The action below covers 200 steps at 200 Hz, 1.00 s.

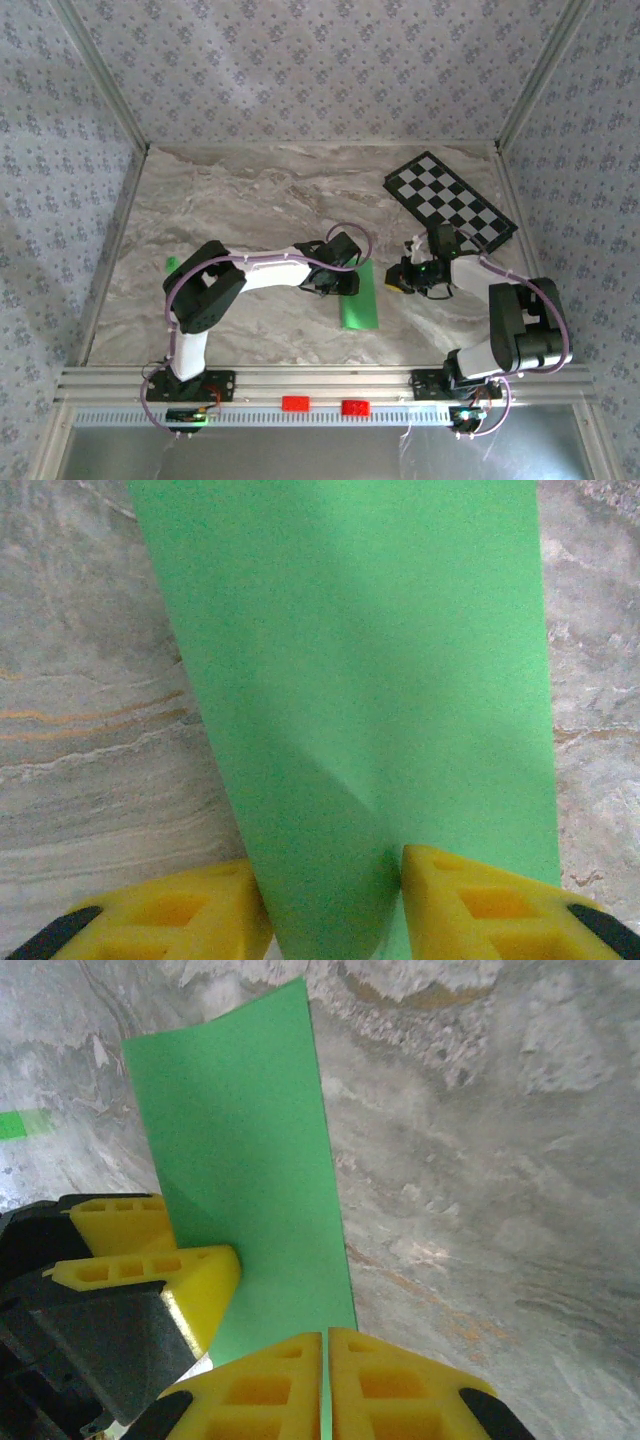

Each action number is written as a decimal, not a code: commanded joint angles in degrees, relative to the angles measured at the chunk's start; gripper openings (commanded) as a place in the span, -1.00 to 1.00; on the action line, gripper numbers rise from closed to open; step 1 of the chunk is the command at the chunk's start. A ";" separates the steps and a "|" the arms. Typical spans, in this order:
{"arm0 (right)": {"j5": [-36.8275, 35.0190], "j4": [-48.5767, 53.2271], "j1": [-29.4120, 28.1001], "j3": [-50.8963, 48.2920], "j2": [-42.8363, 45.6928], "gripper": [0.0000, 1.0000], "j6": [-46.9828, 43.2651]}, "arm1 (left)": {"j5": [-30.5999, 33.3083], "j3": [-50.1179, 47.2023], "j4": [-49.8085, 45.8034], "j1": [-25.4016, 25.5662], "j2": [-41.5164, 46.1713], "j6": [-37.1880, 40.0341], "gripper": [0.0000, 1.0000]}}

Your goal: Fold a paper plane with a square sheet of paper (pick it up from the middle)

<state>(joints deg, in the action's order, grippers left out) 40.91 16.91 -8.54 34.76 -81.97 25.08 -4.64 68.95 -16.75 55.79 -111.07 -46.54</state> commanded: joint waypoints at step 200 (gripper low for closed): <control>-5.98 -4.29 -10.73 2.10 -11.51 -1.00 3.79 | 3.63 -3.30 0.93 -0.42 -7.52 0.18 -0.18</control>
<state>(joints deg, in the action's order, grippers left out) 38.02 10.90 -19.25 37.80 -91.55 29.58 -4.64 68.86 -16.64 55.79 -111.11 -46.54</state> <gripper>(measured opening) 0.037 0.407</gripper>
